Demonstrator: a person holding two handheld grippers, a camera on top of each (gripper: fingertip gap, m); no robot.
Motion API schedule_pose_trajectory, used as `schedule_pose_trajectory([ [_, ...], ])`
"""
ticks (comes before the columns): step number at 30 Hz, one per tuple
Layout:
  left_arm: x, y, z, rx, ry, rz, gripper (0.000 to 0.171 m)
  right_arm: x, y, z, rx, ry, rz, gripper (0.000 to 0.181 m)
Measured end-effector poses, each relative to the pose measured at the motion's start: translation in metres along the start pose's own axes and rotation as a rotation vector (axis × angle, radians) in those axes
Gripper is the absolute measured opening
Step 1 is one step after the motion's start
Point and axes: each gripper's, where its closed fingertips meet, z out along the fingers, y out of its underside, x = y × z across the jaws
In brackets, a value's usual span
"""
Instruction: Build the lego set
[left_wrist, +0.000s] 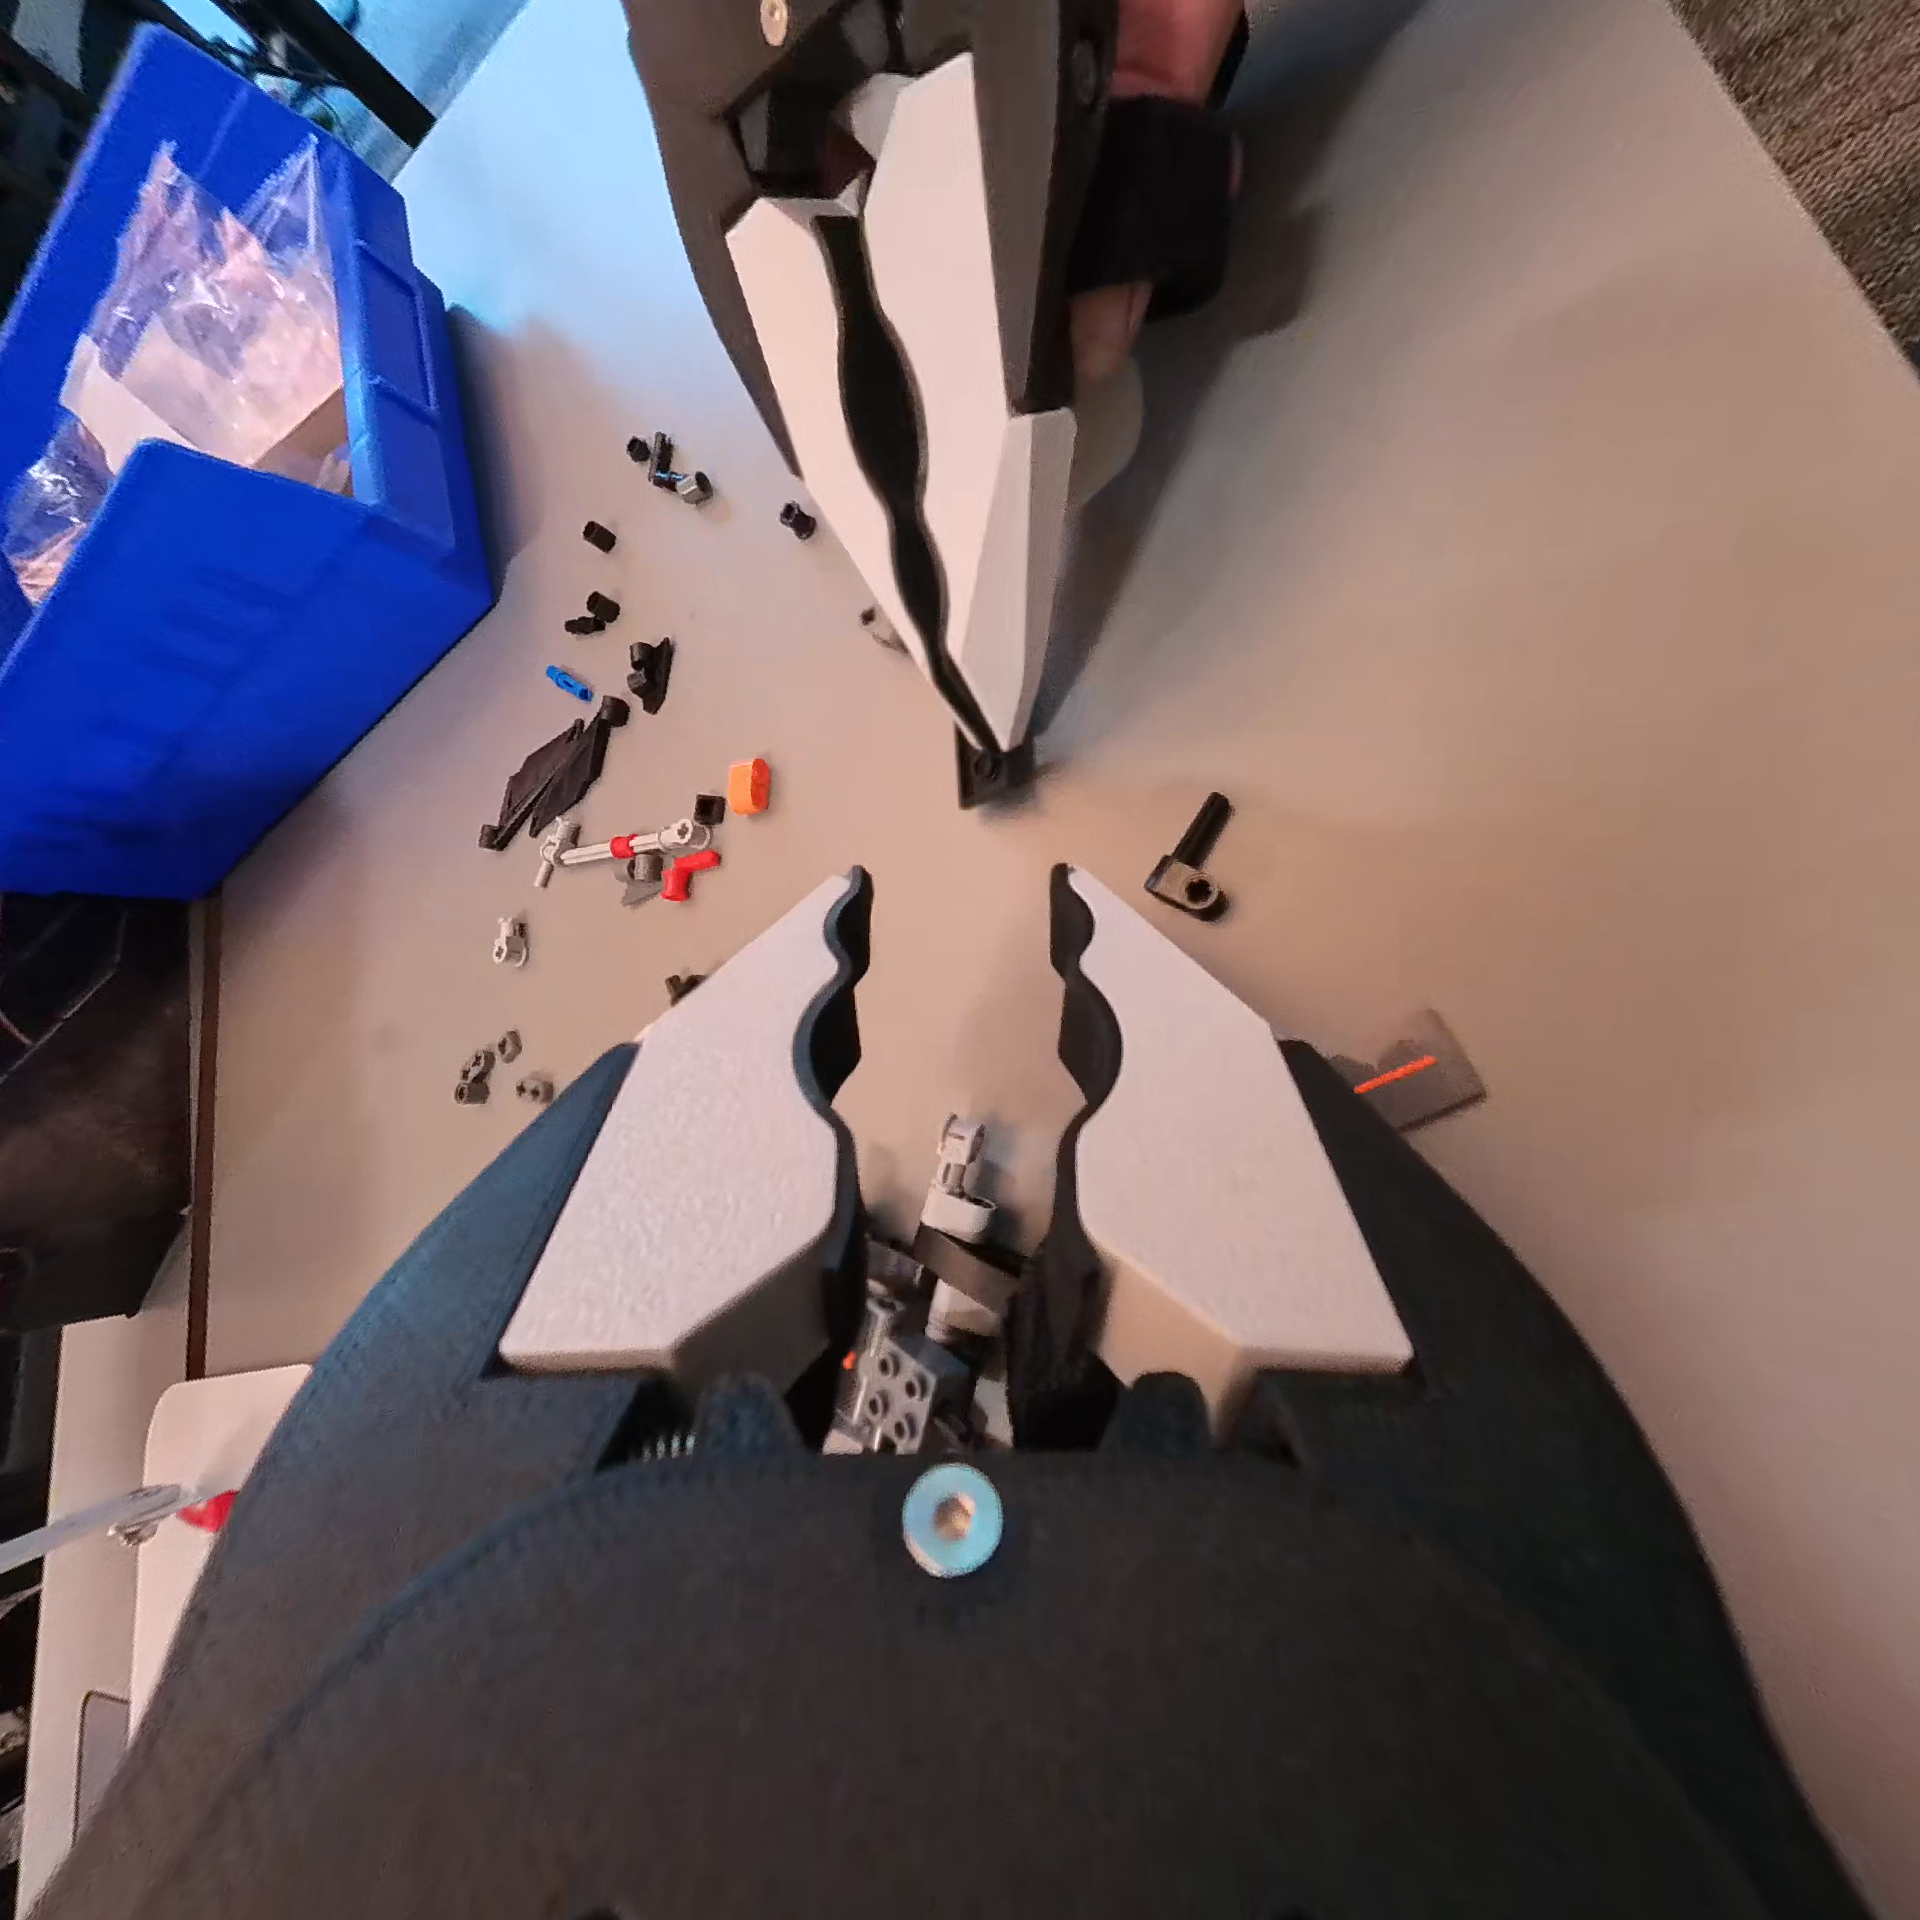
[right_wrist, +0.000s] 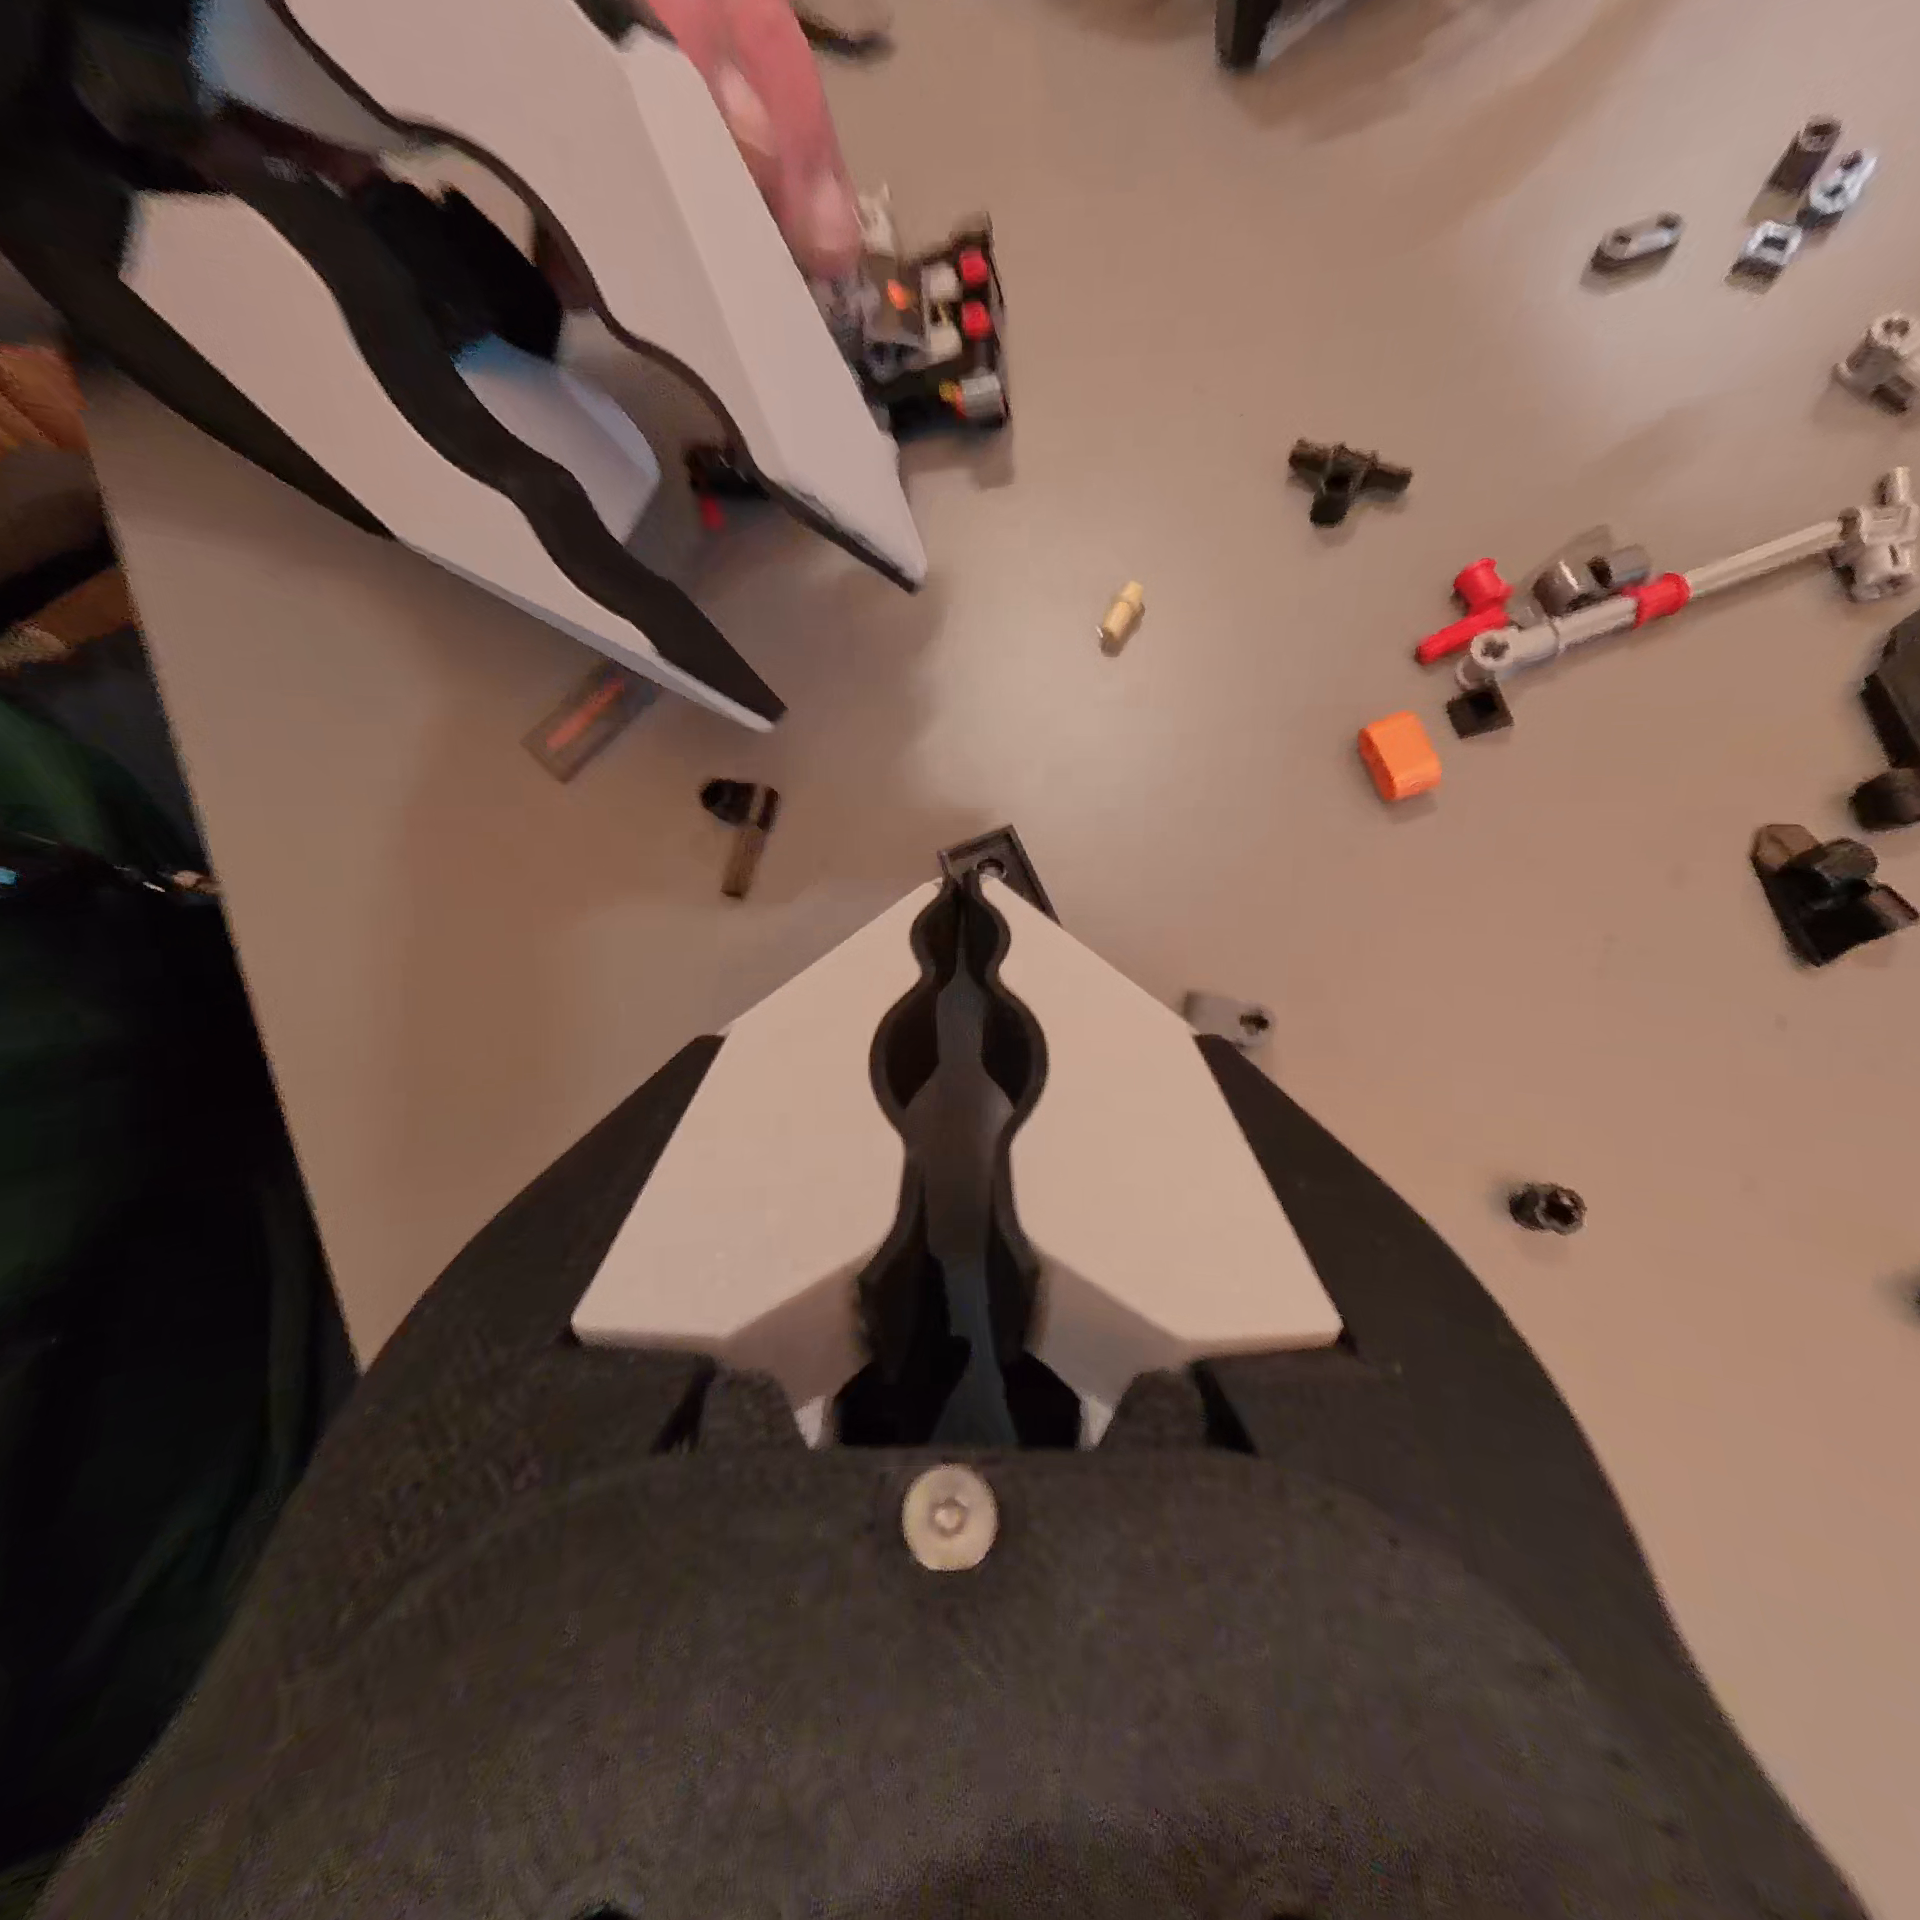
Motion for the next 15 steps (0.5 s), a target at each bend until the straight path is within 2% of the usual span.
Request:
schedule_pose_trajectory([
  [3,0.001,0.007,0.003,-0.036,0.003,0.023,0.031,0.004,0.002,-0.001,-0.014,0.016,-0.012,0.0],
  [7,0.002,0.009,0.001,-0.041,0.027,0.009,0.03,0.005,0.0,-0.008,-0.018,0.021,-0.059,0.019],
  [9,0.002,0.01,0.001,-0.051,0.032,0.01,0.03,0.008,0.004,-0.009,-0.071,0.028,-0.1,0.03],
  [12,-0.002,0.015,-0.001,-0.078,0.016,0.026,0.03,0.017,0.009,-0.005,-0.146,0.07,-0.18,0.022],
  [15,-0.021,0.023,-0.018,-0.082,-0.042,-0.002,0.03,0.02,0.008,-0.005,-0.185,0.066,-0.199,0.015],
])
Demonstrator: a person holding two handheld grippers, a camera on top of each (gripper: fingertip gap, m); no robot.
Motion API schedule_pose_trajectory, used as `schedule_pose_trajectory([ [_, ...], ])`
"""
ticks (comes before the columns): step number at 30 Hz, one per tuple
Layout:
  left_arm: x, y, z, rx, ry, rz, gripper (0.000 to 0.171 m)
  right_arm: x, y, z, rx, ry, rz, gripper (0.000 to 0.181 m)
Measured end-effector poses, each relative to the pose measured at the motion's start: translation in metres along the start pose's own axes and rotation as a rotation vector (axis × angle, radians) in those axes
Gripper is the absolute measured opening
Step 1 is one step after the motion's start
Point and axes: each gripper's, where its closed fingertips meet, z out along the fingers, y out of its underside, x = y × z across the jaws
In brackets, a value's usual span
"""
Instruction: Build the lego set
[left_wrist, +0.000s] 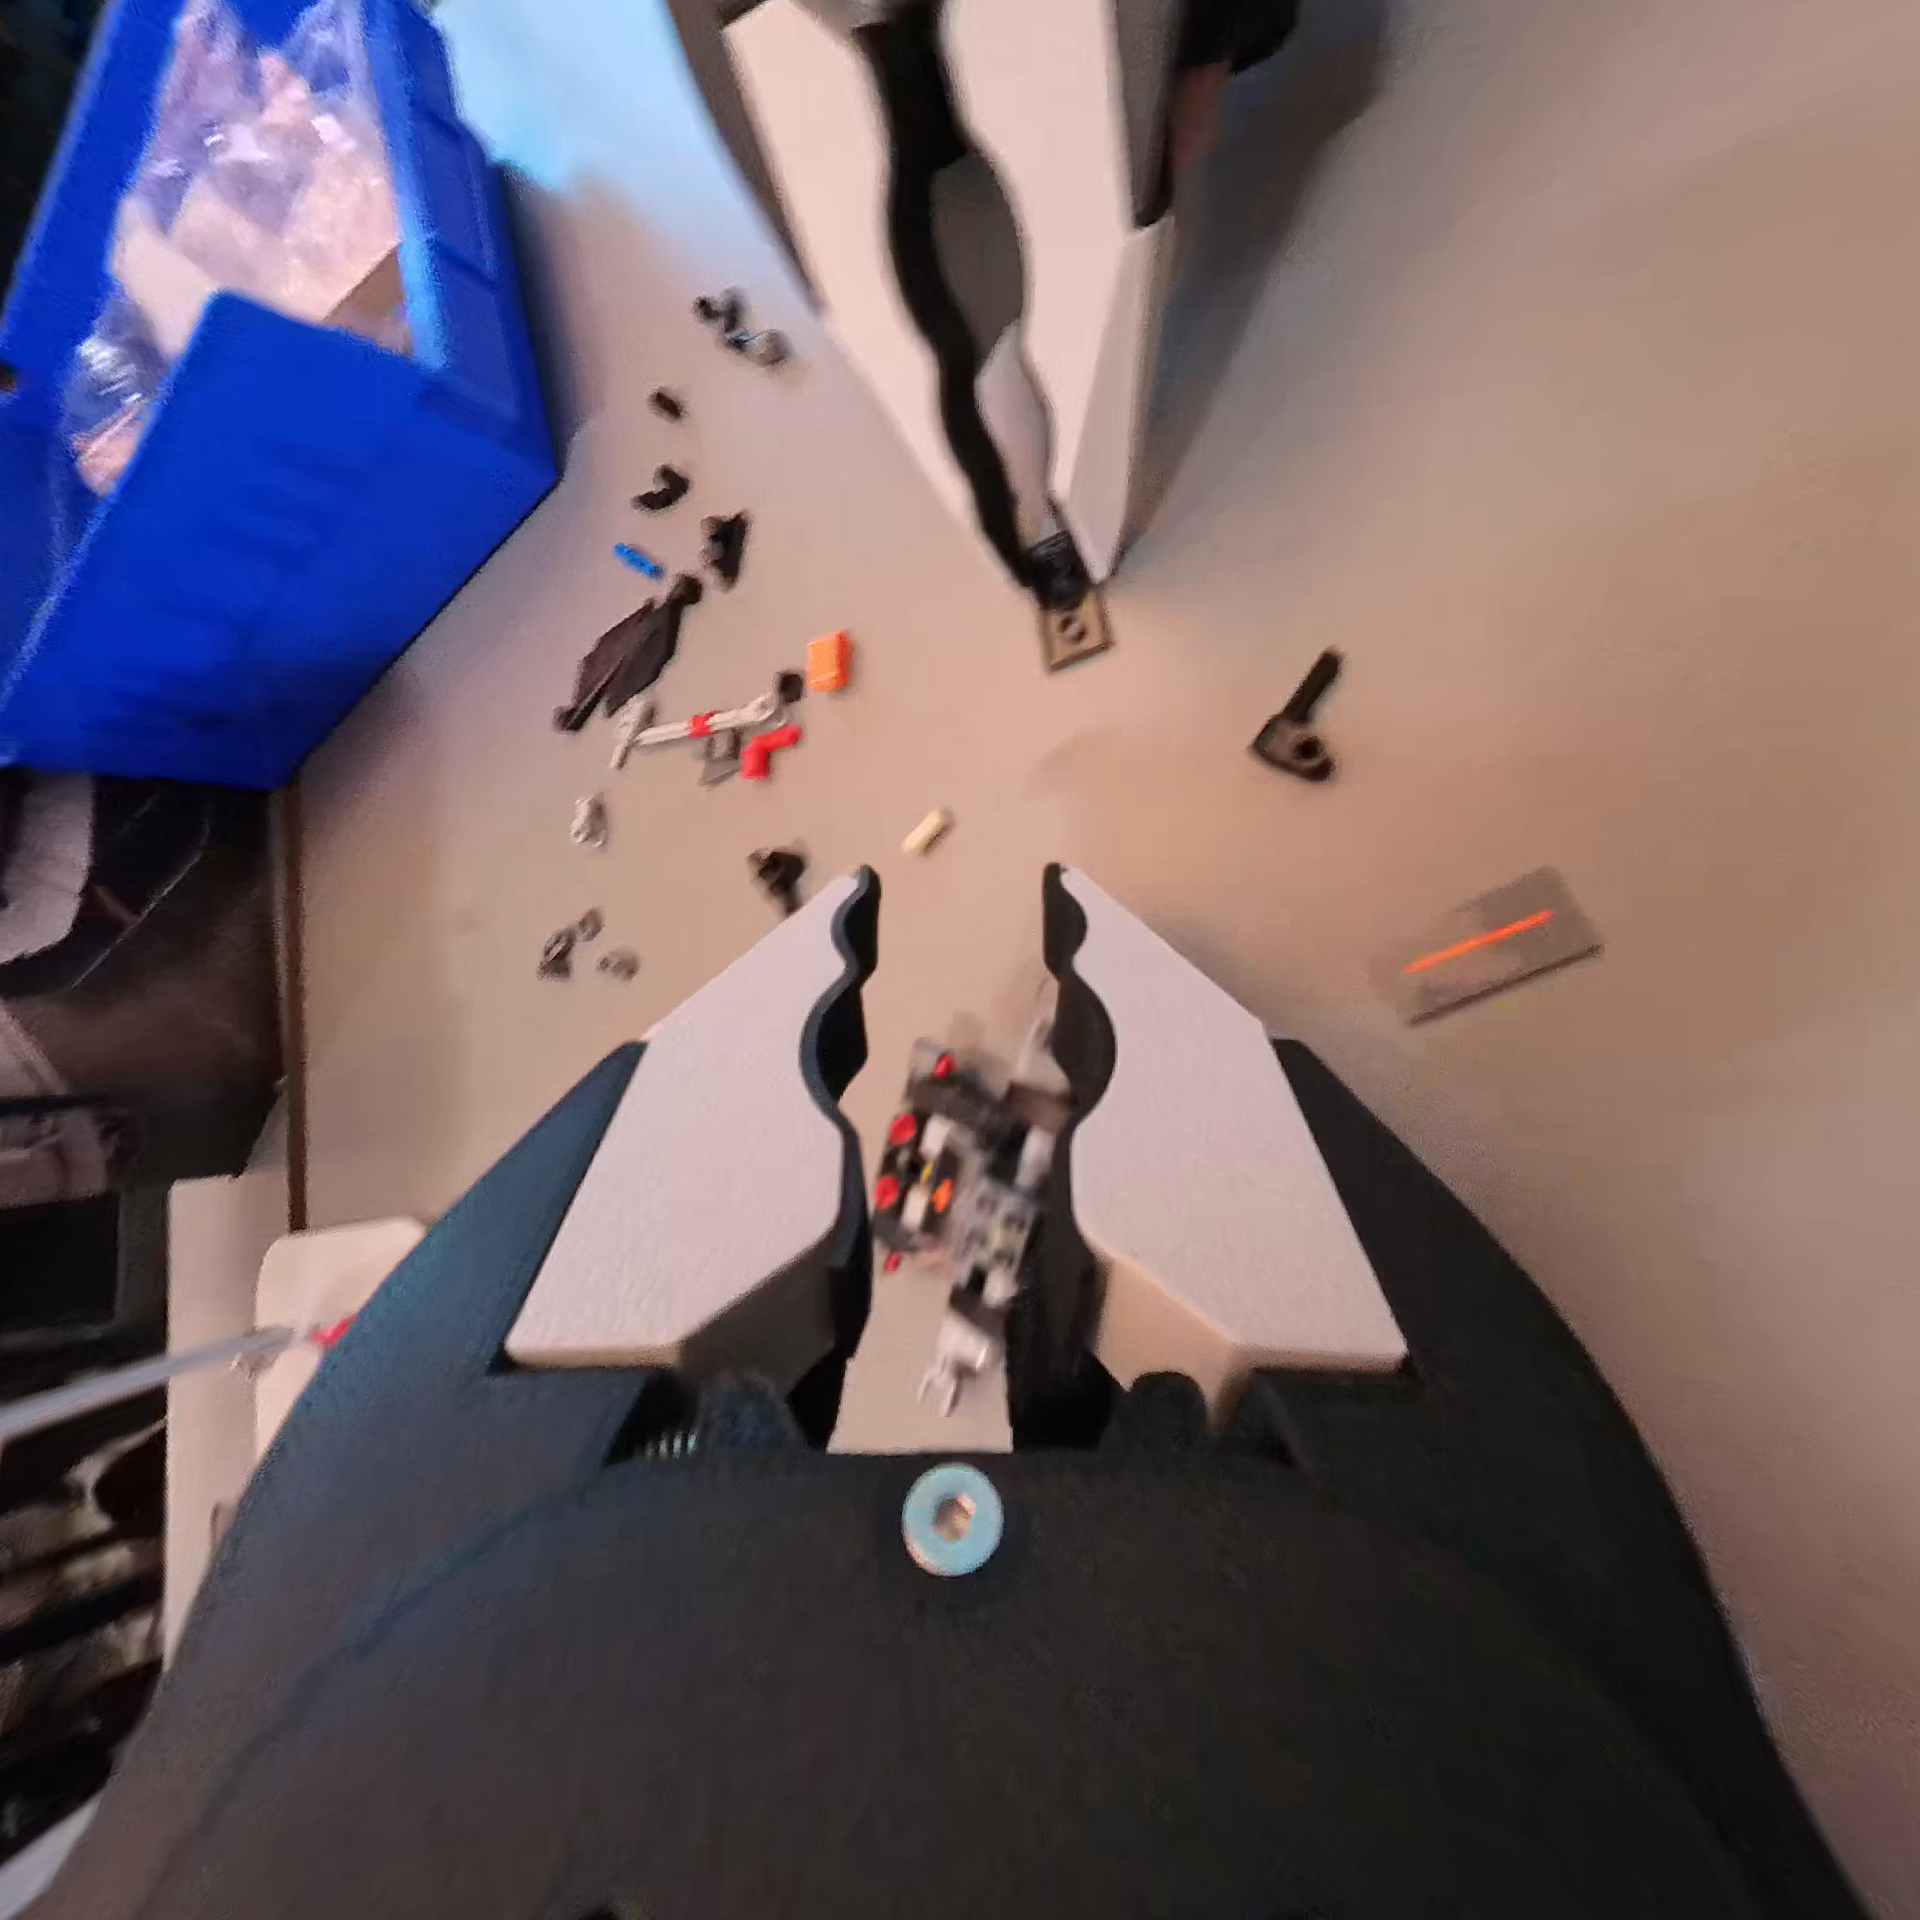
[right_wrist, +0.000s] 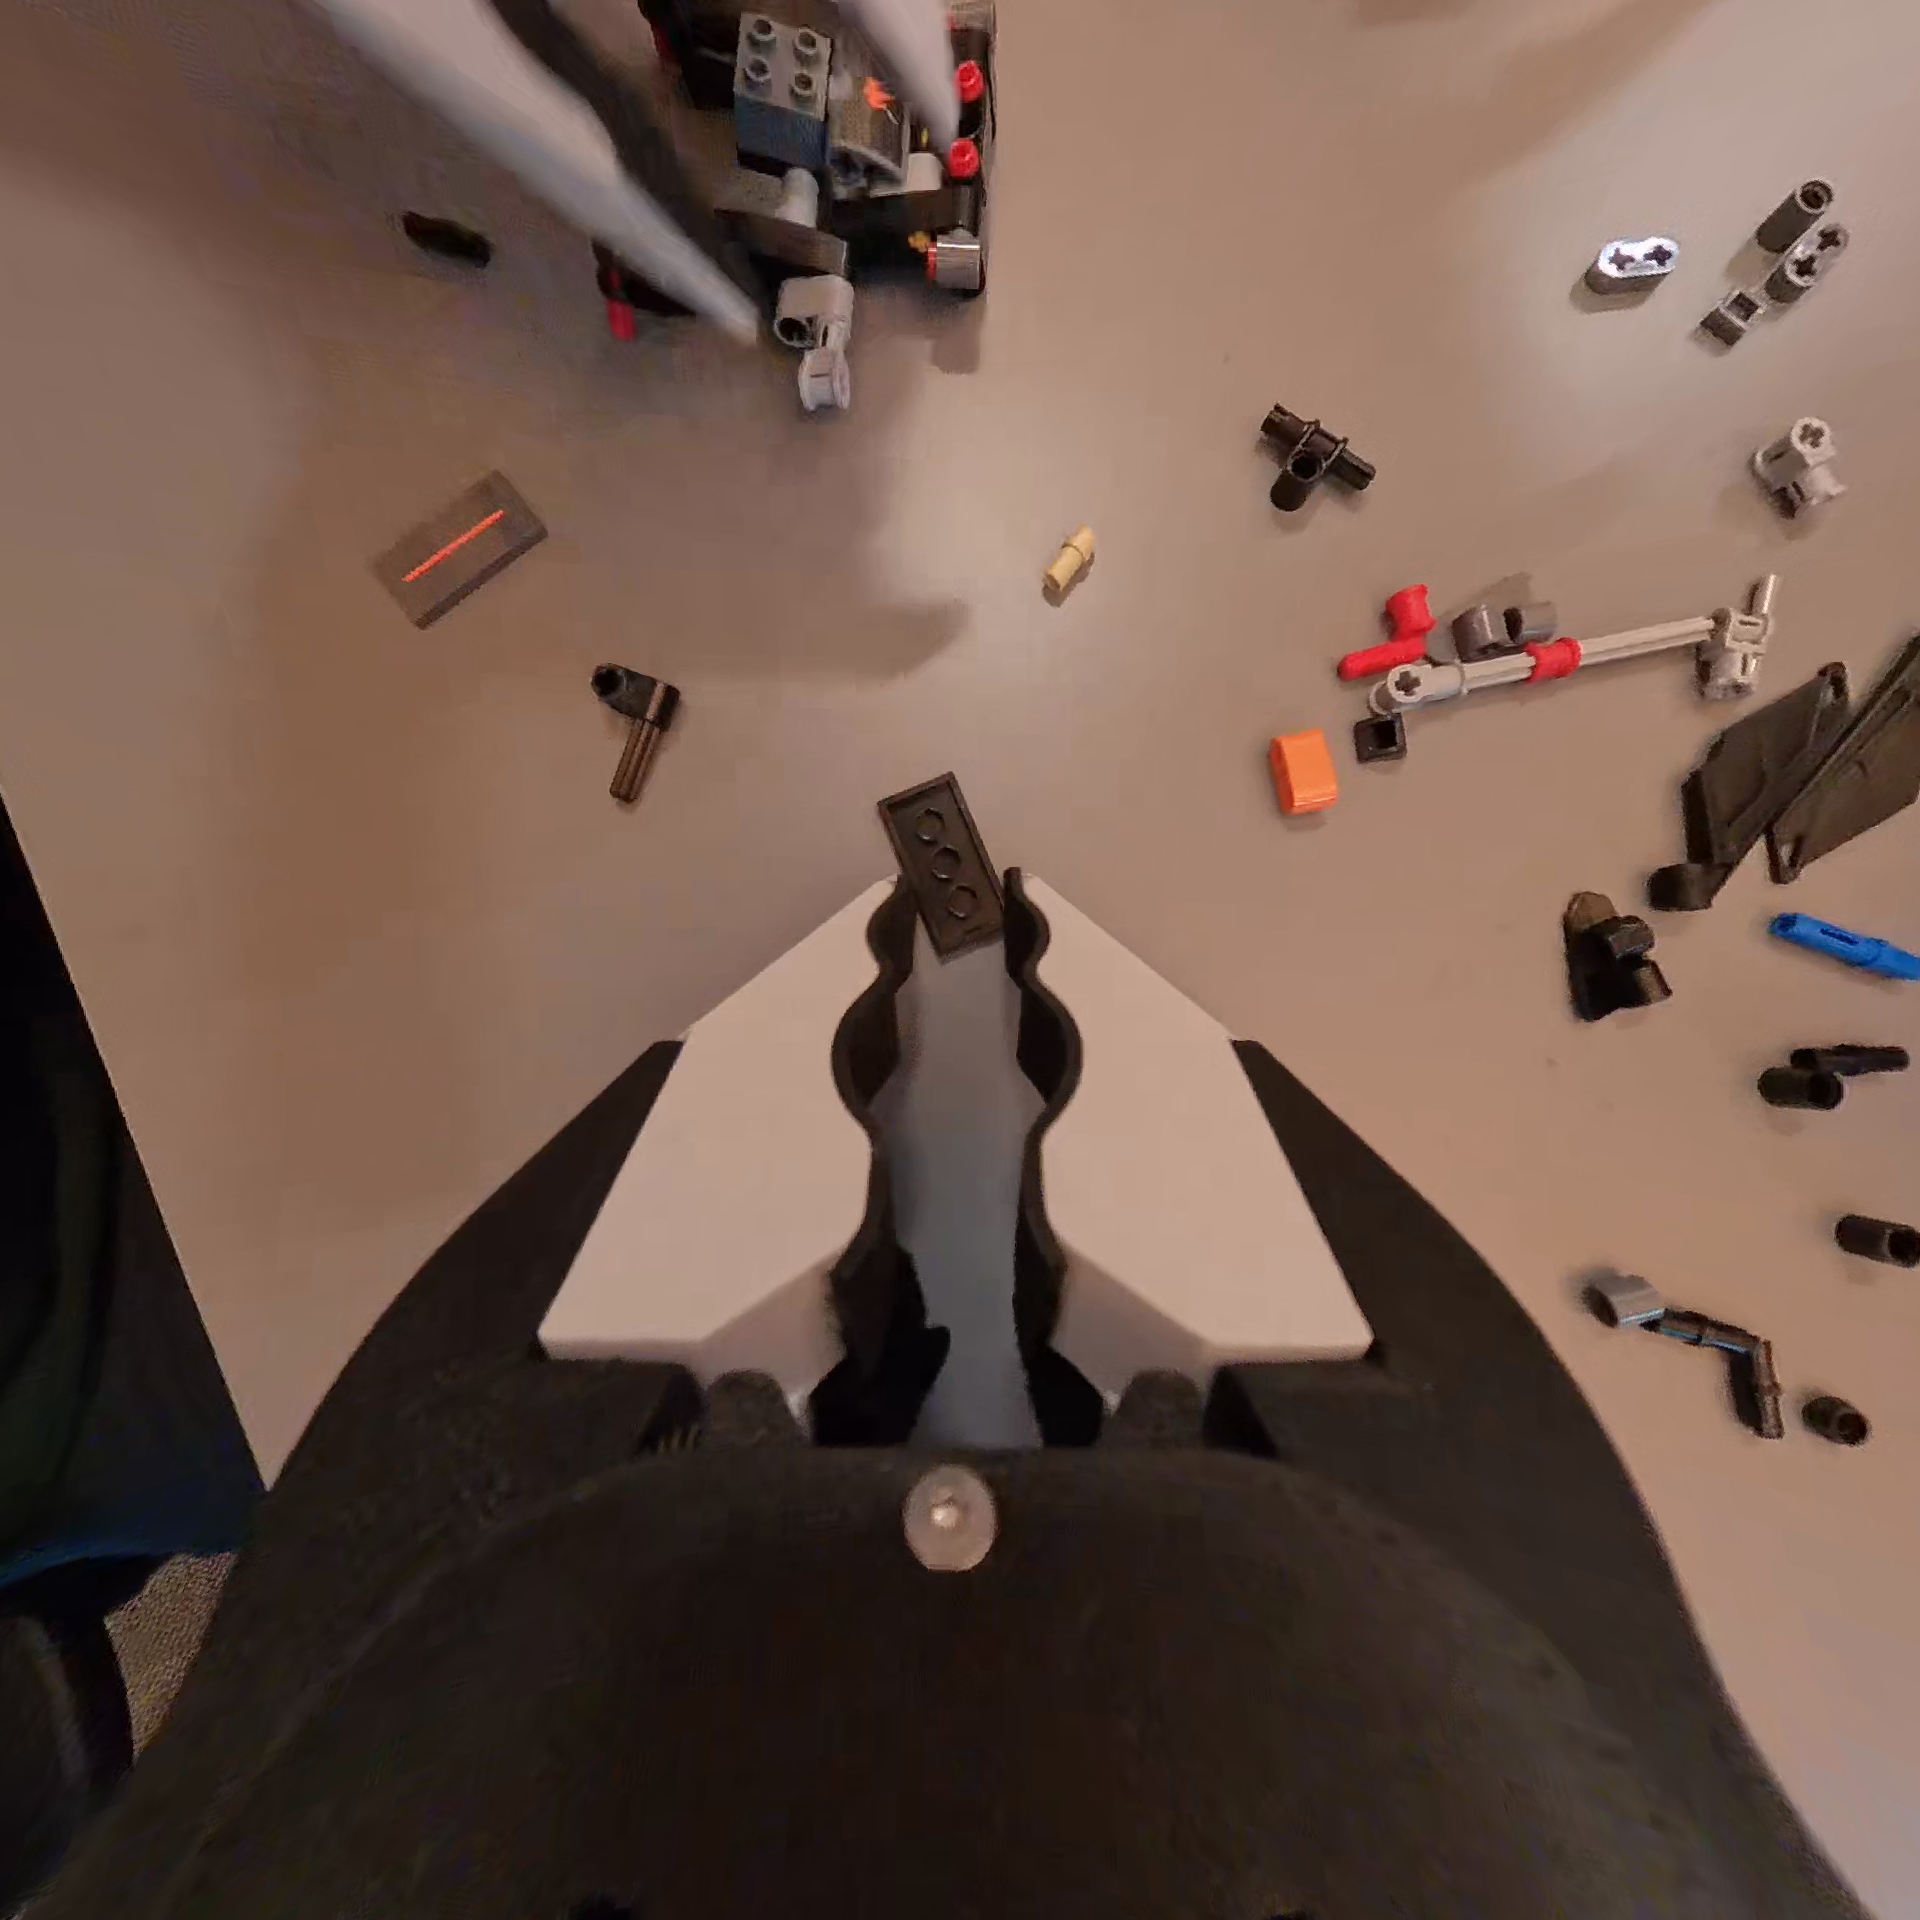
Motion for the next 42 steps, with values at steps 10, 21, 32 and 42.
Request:
schedule_pose_trajectory([
  [10,-0.033,0.025,-0.044,0.042,-0.067,-0.119,0.031,-0.004,-0.012,0.0,0.126,-0.075,0.084,0.014],
  [21,0.008,-0.03,0.011,0.083,-0.147,0.236,0.025,-0.026,-0.053,-0.024,0.36,-0.354,0.183,0.014],
  [32,0.009,-0.036,0.008,0.094,-0.154,0.244,0.0,-0.025,-0.072,-0.031,0.405,-0.338,0.127,0.013],
  [42,-0.011,-0.043,-0.02,0.3,0.112,-0.382,0.001,-0.012,-0.099,-0.039,0.294,0.291,-0.355,0.029],
])
